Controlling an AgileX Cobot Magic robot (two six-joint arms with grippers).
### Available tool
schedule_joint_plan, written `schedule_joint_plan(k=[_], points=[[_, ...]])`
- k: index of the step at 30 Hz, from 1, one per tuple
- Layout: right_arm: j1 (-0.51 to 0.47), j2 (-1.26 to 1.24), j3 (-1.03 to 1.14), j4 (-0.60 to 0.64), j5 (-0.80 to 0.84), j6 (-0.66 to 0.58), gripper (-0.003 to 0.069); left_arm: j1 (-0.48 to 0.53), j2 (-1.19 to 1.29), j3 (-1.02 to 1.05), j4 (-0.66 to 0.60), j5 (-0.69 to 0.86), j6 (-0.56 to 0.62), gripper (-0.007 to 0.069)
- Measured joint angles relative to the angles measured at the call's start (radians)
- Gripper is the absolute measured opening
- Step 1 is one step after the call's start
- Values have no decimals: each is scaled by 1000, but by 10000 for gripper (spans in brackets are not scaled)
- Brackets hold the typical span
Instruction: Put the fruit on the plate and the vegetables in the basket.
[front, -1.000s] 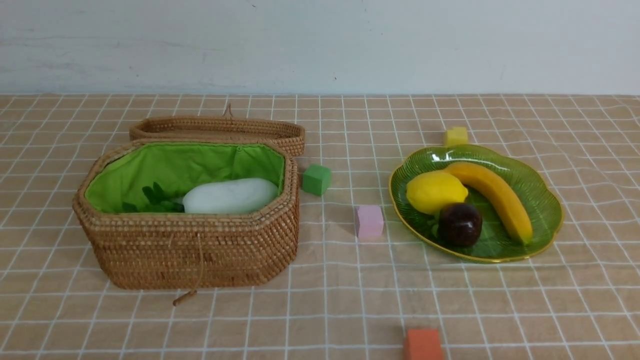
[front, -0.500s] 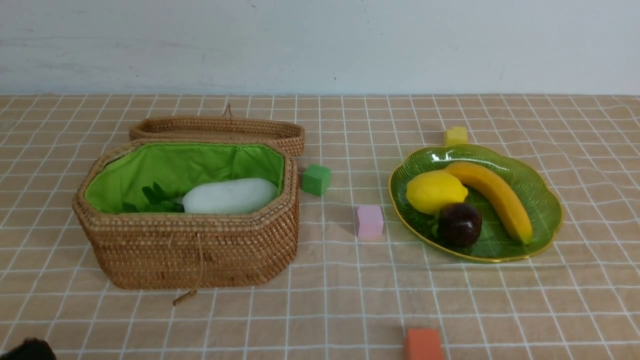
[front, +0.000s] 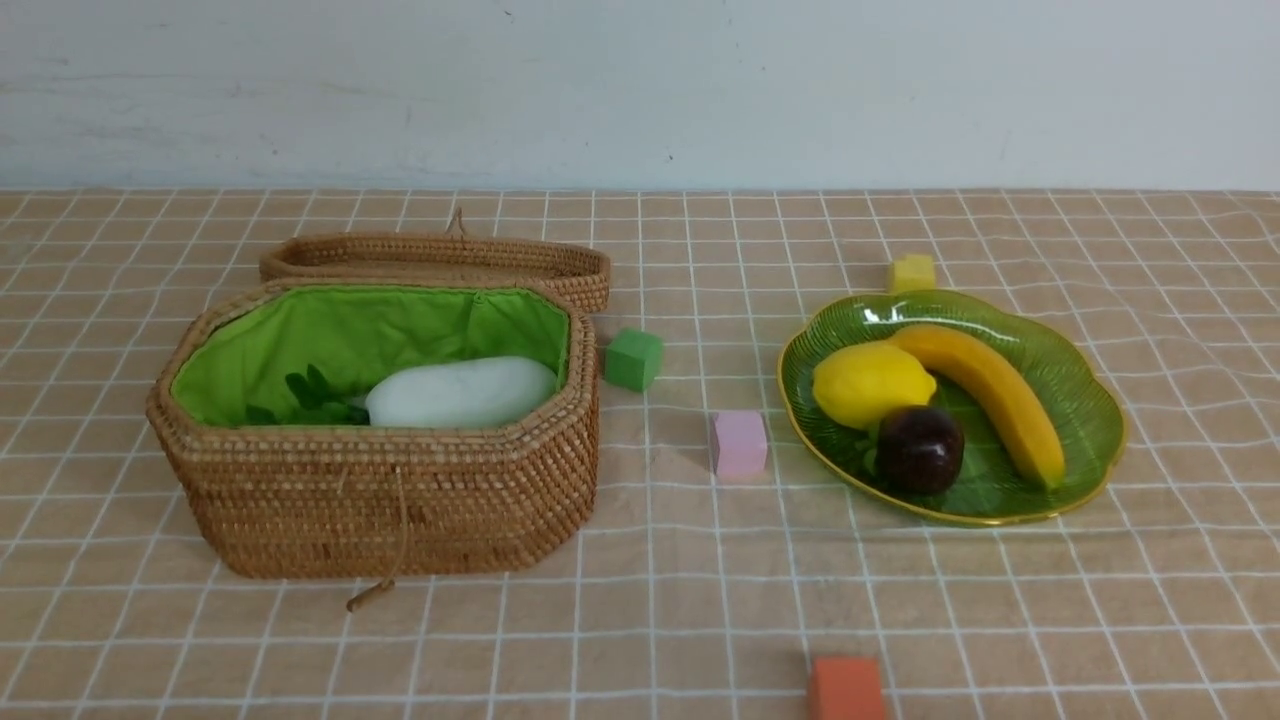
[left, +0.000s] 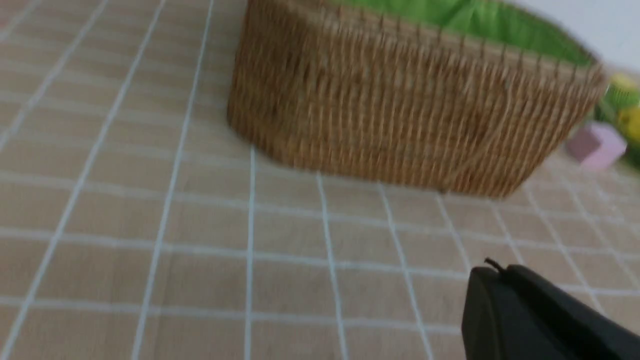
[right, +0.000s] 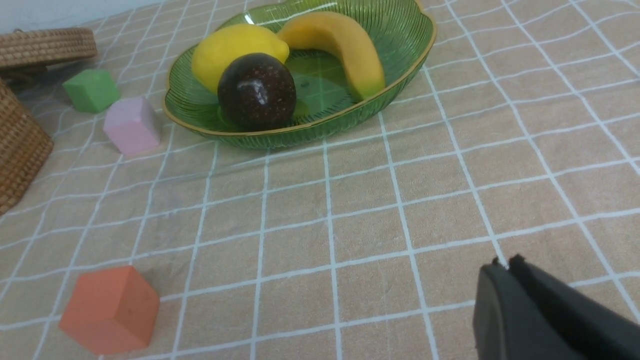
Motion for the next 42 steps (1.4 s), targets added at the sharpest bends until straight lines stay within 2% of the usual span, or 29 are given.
schedule_joint_plan(k=[42], points=[[0,0,0,-1,0,0,78,0,0,0,-13,13,-30,-9]])
